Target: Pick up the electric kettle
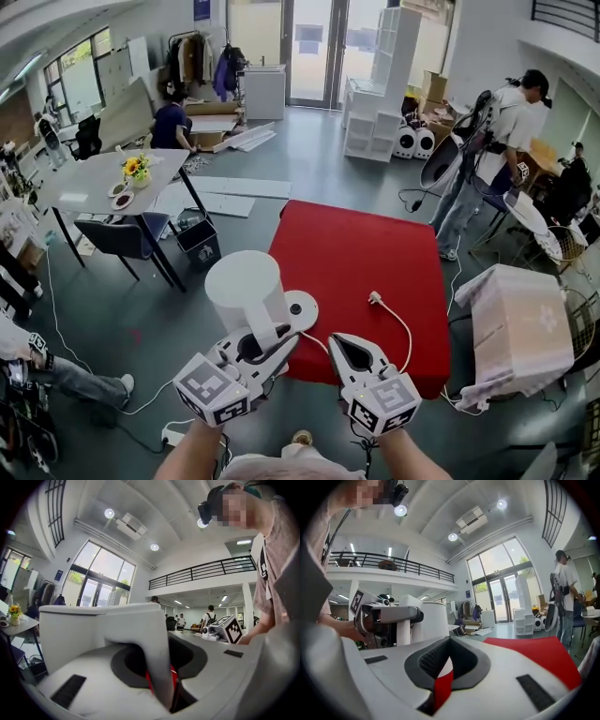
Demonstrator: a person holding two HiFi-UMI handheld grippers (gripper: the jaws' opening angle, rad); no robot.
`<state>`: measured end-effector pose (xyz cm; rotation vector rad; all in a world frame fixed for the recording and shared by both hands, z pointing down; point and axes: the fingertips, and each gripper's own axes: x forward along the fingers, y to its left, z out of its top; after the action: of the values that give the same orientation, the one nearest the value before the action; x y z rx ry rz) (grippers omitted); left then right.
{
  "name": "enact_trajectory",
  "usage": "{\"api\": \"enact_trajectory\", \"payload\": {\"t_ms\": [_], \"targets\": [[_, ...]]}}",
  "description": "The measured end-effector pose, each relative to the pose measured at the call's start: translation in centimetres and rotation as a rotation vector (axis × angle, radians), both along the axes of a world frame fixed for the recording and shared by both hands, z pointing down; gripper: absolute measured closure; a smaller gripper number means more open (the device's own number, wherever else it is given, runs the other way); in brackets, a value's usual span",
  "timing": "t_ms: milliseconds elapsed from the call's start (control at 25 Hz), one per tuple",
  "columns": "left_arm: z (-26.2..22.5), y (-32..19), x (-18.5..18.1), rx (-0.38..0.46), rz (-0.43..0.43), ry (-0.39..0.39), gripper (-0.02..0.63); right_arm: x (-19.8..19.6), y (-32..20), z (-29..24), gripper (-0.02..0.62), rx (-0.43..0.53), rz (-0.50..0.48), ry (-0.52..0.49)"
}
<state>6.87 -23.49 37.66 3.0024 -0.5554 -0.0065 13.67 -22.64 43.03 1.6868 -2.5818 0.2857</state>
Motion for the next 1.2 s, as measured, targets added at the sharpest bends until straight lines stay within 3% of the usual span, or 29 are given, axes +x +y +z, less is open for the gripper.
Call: {"api": "enact_trajectory", "payload": {"t_ms": [440,880,1200], "targets": [[-1.0,5.9,-5.2,0.002,0.007,0.021,0.517,-5.4,4.6,-1.6,0.589,0.035,-0.009,0.007],[-0.9,13.2,-11.0,0.048,0.053,0.020,0.517,-10.8,13.3,-1.7,0.589,0.041,0.051,0.032],[-1.6,16.6,-12.6,0.043,0.062,0.037,0.517,-12.5,17.8,-2.5,0.589,0.042,0.064,0.037]]}}
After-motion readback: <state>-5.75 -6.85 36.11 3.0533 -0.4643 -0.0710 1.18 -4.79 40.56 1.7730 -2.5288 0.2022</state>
